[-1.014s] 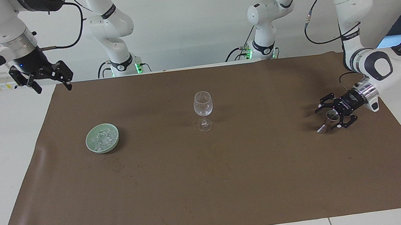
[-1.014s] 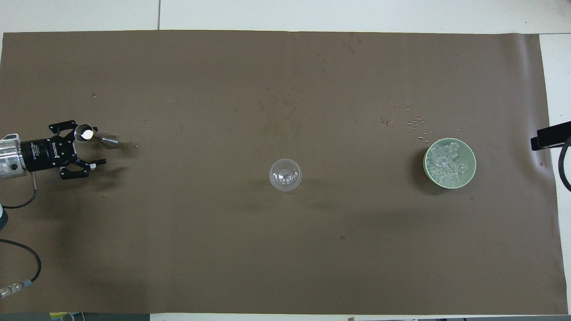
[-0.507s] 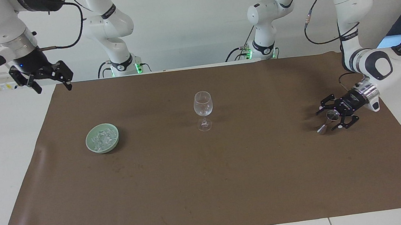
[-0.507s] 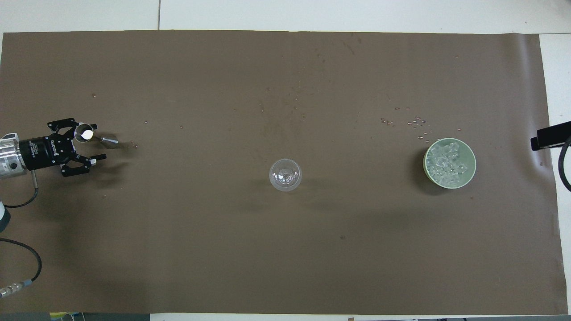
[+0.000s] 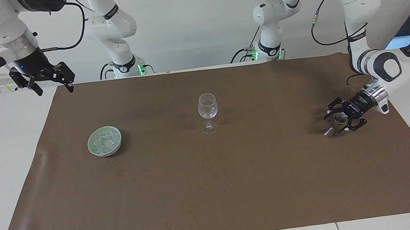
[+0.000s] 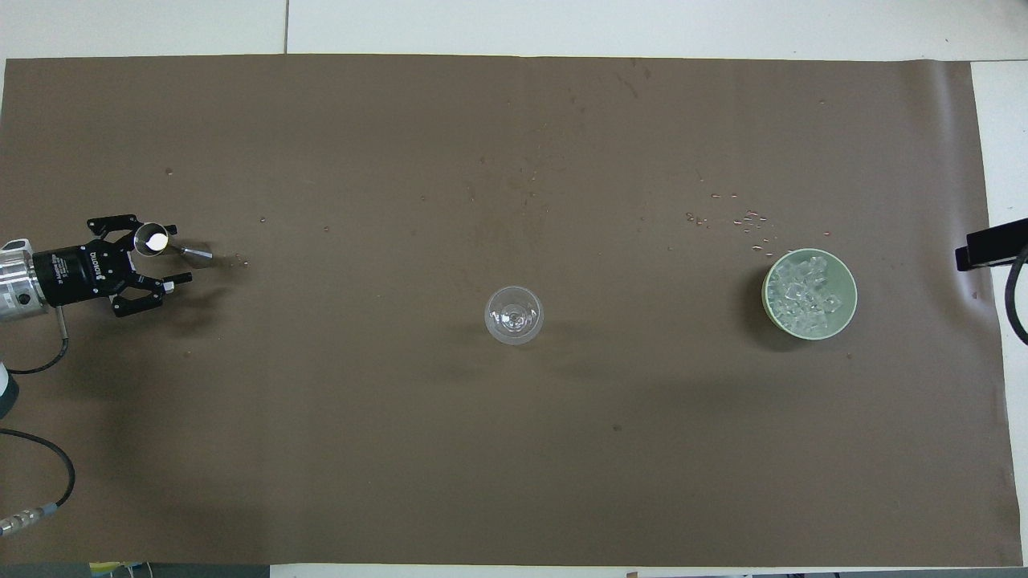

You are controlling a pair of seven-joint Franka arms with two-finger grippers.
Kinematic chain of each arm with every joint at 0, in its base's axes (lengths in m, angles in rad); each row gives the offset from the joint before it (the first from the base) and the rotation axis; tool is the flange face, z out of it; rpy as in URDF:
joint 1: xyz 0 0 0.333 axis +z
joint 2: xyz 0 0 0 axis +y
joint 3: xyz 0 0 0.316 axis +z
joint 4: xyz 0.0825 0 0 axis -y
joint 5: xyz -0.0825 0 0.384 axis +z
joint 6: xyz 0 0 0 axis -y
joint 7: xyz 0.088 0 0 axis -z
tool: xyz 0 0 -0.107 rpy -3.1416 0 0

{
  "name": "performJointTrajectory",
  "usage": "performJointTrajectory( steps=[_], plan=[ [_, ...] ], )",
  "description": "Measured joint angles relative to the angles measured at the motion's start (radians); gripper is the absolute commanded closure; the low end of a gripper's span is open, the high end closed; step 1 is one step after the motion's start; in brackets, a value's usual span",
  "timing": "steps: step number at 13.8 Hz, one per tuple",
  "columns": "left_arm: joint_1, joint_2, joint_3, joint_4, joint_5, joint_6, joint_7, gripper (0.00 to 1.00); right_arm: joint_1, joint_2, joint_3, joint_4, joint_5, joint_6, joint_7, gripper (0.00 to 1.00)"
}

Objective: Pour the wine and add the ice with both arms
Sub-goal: 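Lift the jigger with the left gripper and carry it over the glass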

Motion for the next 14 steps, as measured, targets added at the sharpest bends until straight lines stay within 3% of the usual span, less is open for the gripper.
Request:
performJointTrajectory(
  steps=[1, 6, 9, 14],
  plan=[
    [0.0, 0.0, 0.0, 0.0, -0.001, 0.001, 0.0, 1.0, 0.0, 0.0, 0.0, 0.0, 0.0, 0.0, 0.0, 0.0],
    [0.0, -0.001, 0.0, 0.0, -0.006, -0.004, 0.001, 1.0, 0.0, 0.0, 0.0, 0.0, 0.0, 0.0, 0.0, 0.0],
    [0.001, -0.024, 0.001, 0.0, -0.008, -0.073, 0.002, 1.0, 0.0, 0.0, 0.0, 0.0, 0.0, 0.0, 0.0, 0.0],
    [-0.032, -0.165, -0.002, -0.007, 0.009, -0.159, -0.033, 1.0, 0.0, 0.0, 0.0, 0.0, 0.0, 0.0, 0.0, 0.0]
  ],
)
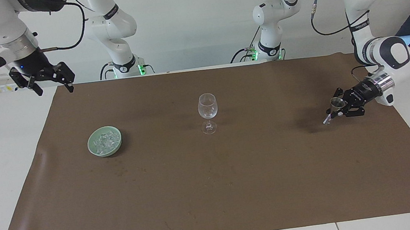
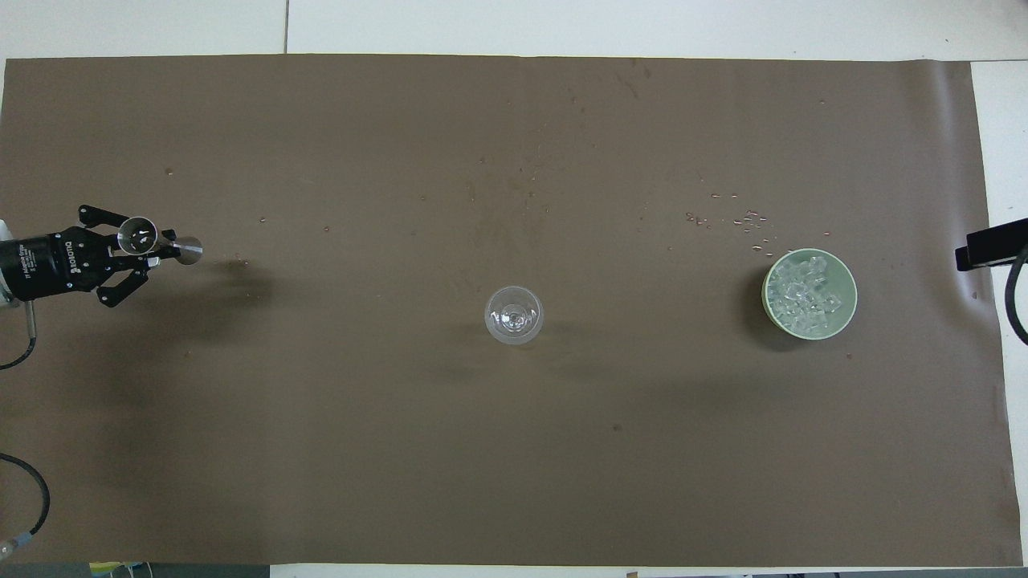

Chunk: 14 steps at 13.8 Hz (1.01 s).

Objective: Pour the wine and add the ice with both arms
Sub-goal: 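Lift the jigger with the left gripper and carry it over the glass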

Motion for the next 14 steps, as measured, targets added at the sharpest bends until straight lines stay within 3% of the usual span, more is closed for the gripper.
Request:
performJointTrajectory(
  steps=[5, 10, 14],
  plan=[
    [-0.143, -0.145, -0.005, -0.027, 0.025, -0.005, -0.124, 1.0, 0.0, 0.0, 0.0, 0.0, 0.0, 0.0, 0.0, 0.0],
    [-0.308, -0.208, -0.008, -0.028, 0.08, 0.002, -0.181, 1.0, 0.0, 0.0, 0.0, 0.0, 0.0, 0.0, 0.0, 0.0],
    [-0.459, -0.249, -0.013, -0.028, 0.142, 0.088, -0.383, 1.0, 0.0, 0.0, 0.0, 0.0, 0.0, 0.0, 0.0, 0.0]
  ],
)
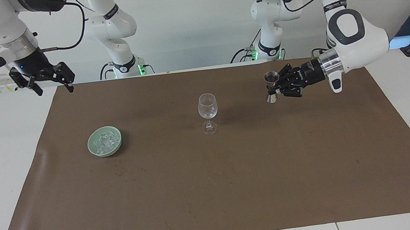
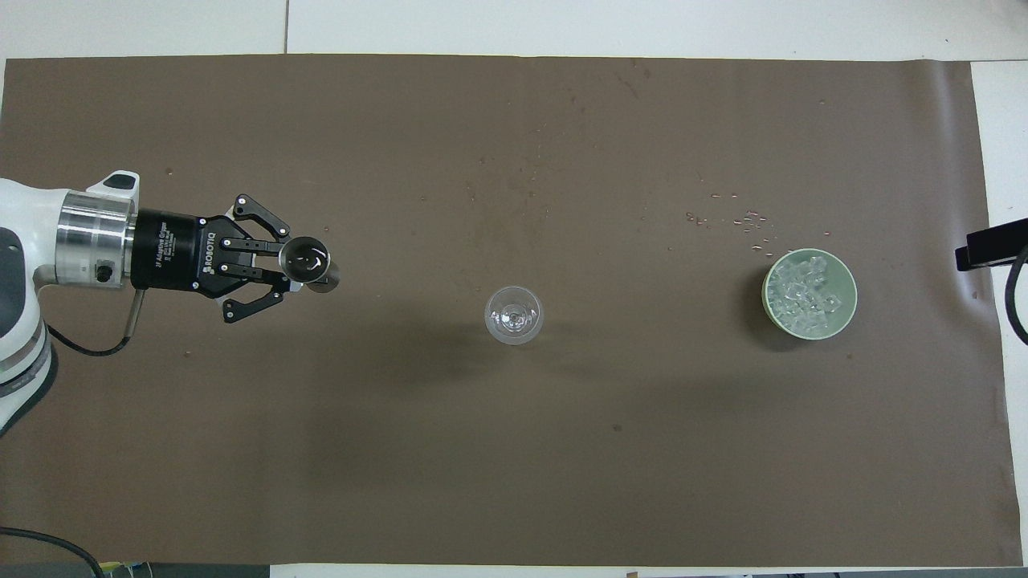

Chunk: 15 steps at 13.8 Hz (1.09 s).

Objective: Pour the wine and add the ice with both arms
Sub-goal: 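Lift the jigger with the left gripper and carry it over the glass, then tilt the jigger over the clear glass with the left gripper to pour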

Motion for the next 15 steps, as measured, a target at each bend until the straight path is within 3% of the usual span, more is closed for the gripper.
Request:
performJointTrajectory(
  steps=[8, 15],
  plan=[
    [-0.289, -0.006, -0.006, -0.004, 0.173, 0.226, -0.295, 1.0, 0.0, 0.0, 0.0, 0.0, 0.0, 0.0, 0.0, 0.0],
    [-0.376, -0.006, -0.006, -0.009, 0.403, 0.288, -0.455, 1.0, 0.0, 0.0, 0.0, 0.0, 0.0, 0.0, 0.0, 0.0]
  ],
)
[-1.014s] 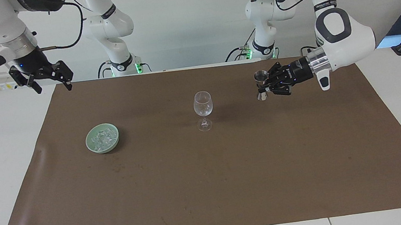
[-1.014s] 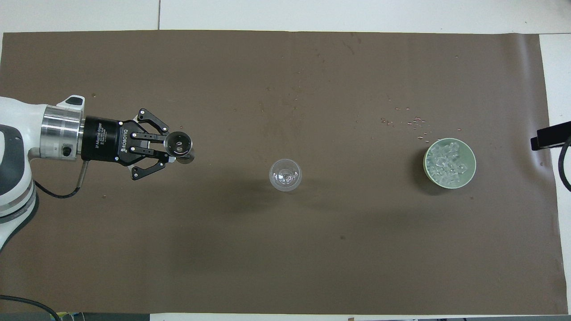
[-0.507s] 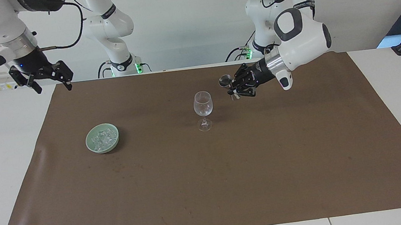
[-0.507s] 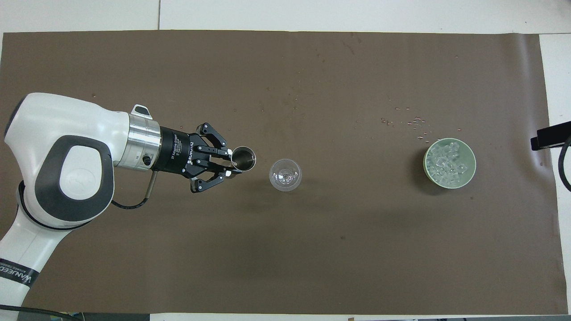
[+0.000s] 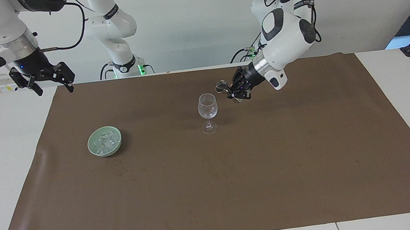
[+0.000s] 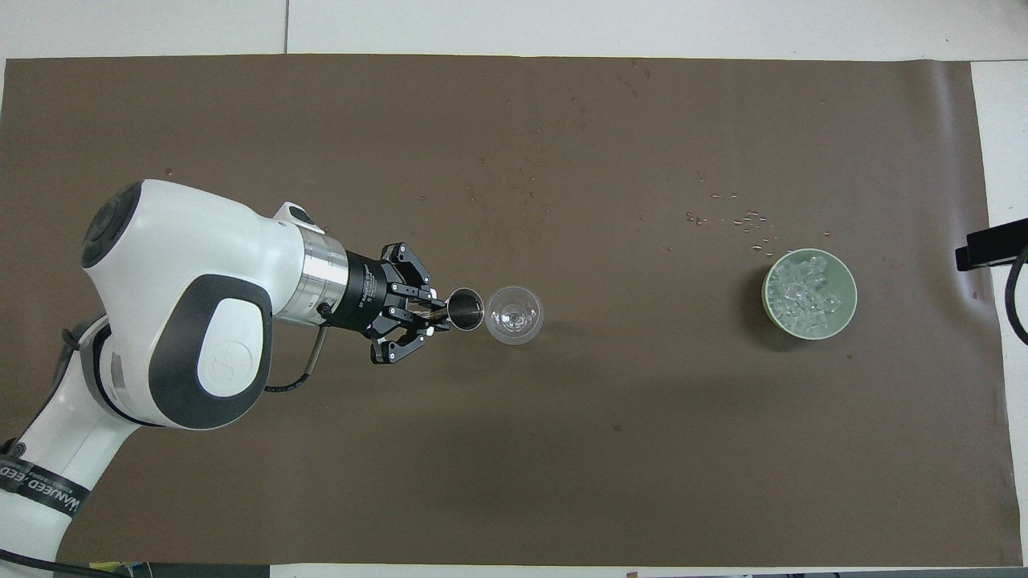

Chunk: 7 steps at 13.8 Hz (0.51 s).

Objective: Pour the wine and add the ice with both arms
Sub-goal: 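Tilt the jigger over the clear glass with the left gripper to pour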

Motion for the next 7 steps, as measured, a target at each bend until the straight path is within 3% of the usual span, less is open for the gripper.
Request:
performJointTrajectory(
  steps=[7],
  plan=[
    [-0.072, 0.007, -0.001, 0.001, 0.175, 0.1, -0.148, 1.0, 0.0, 0.0, 0.0, 0.0, 0.0, 0.0, 0.0, 0.0]
  ],
)
